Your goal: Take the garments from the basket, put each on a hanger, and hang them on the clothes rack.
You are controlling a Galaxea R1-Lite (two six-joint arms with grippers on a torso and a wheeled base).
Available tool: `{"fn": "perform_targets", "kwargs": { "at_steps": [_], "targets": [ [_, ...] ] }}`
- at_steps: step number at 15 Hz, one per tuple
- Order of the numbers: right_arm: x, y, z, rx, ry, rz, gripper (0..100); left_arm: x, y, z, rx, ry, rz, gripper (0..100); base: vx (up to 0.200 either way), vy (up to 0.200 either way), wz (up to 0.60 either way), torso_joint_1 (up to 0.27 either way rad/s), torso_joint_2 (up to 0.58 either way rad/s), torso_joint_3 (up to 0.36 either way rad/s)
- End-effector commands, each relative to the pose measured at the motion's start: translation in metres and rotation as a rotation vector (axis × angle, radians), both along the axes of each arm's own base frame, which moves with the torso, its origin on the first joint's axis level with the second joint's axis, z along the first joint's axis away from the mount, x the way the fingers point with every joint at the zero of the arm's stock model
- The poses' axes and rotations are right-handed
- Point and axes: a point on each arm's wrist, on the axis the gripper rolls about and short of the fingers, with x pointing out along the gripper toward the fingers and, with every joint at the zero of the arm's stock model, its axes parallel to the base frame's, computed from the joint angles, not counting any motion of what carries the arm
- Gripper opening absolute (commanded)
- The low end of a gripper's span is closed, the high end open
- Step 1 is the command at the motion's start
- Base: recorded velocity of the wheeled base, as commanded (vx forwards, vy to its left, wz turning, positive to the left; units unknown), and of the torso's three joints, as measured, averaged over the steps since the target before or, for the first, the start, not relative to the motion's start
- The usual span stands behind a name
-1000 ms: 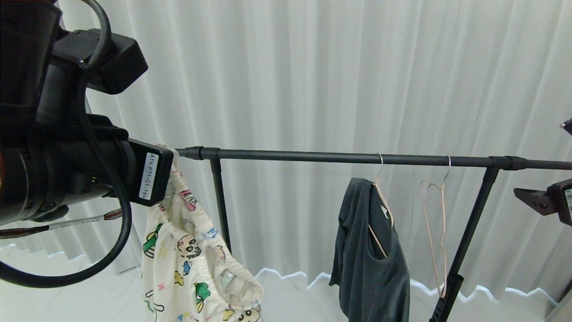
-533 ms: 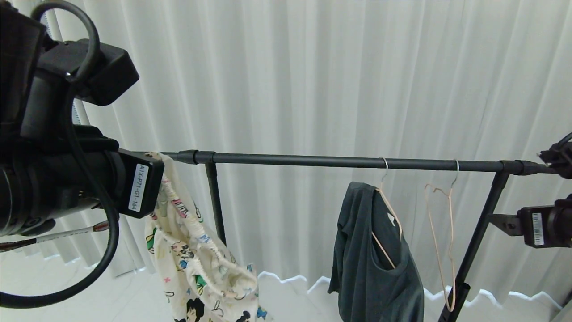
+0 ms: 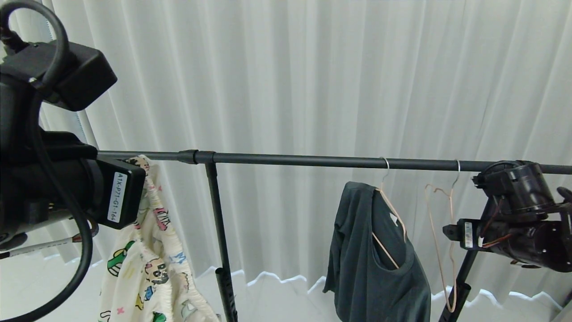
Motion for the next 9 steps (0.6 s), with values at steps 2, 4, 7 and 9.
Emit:
{"fn": "perform_targets", "kwargs": {
  "at_steps": [2, 4, 7, 9],
  "targets": [
    [0.024, 0.011, -0.037, -0.006, 0.077, -0.044, 100, -0.002, 0.001, 0.002, -0.003, -0.008, 0.002, 0, 0.000, 0.000, 0.00, 0.000, 0.00, 0.000],
    [0.030, 0.013, -0.052, -0.014, 0.104, -0.097, 100, -0.001, 0.001, 0.001, -0.001, -0.006, 0.001, 0, 0.000, 0.000, 0.00, 0.000, 0.00, 0.000],
    [0.033, 0.014, -0.060, 0.001, 0.120, -0.133, 100, -0.001, 0.000, 0.001, 0.001, -0.005, 0.002, 0, 0.000, 0.000, 0.00, 0.000, 0.00, 0.000],
    [0.034, 0.013, -0.062, 0.001, 0.123, -0.138, 100, -0.001, 0.000, 0.000, 0.002, -0.004, 0.002, 0, 0.000, 0.000, 0.00, 0.000, 0.00, 0.000]
  ]
}}
